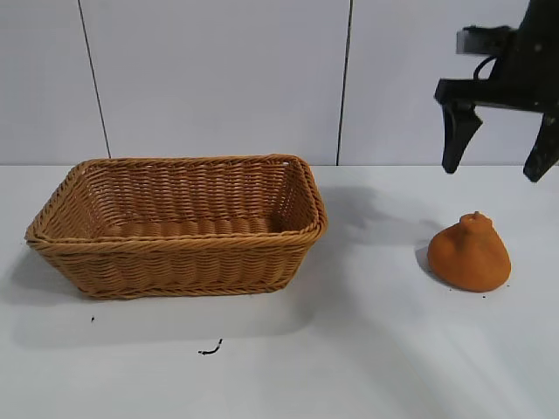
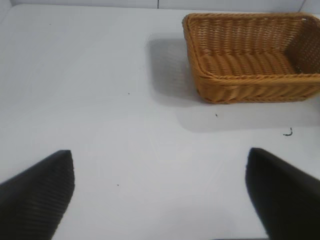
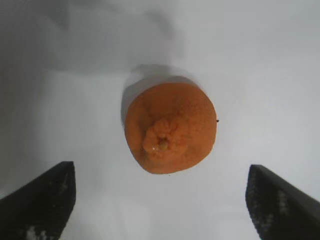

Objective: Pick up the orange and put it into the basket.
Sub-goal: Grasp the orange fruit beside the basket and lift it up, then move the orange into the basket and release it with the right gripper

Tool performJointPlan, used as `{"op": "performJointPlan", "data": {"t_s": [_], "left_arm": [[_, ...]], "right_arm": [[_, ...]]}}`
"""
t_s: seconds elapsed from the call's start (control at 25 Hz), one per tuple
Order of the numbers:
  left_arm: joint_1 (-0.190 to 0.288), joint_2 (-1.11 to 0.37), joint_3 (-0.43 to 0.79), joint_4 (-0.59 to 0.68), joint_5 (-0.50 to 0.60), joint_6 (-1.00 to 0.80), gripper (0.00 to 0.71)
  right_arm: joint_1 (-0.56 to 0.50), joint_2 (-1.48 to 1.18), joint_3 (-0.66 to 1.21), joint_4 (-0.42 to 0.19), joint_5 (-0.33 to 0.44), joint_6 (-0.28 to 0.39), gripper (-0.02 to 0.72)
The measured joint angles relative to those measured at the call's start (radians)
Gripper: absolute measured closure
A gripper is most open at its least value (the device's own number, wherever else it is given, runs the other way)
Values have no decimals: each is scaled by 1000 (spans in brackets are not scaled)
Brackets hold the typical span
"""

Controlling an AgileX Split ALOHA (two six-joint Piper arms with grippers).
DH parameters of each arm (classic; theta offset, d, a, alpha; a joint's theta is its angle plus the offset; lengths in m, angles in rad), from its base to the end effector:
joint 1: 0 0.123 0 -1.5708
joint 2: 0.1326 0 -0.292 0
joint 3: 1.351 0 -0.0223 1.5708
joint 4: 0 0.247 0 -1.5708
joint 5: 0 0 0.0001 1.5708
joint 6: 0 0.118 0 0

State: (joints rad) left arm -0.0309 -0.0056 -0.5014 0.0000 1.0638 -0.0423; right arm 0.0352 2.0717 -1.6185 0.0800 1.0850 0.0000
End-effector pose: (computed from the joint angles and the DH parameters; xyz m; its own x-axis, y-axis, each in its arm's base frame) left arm 0.0077 -0.0002 0.2633 -0.4532 -0.0283 -0.8909 0.0117 0.9992 -0.0377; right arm 0.4250 0.0233 0.1739 -0.9930 0.0024 -0.1181 -0.0065 0.9972 0.0746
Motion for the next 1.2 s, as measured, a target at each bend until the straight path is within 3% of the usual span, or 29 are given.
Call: {"op": "performJointPlan", "data": {"t_s": [0.48,0.6,0.76,0.8,1.2], "left_arm": [[0,0,0,0,0,0,44],[0,0,0,0,0,0,44],[0,0,0,0,0,0,44],[0,0,0,0,0,0,44],[0,0,0,0,0,0,44]], "right_arm": [[0,168,0,5,-53,0,82],[0,173,0,7,-52,0,211],[0,168,-1,7,-20,0,602],[0,158,-2,7,-12,0,652],[37,13,-134,-1,61,0,651]]}}
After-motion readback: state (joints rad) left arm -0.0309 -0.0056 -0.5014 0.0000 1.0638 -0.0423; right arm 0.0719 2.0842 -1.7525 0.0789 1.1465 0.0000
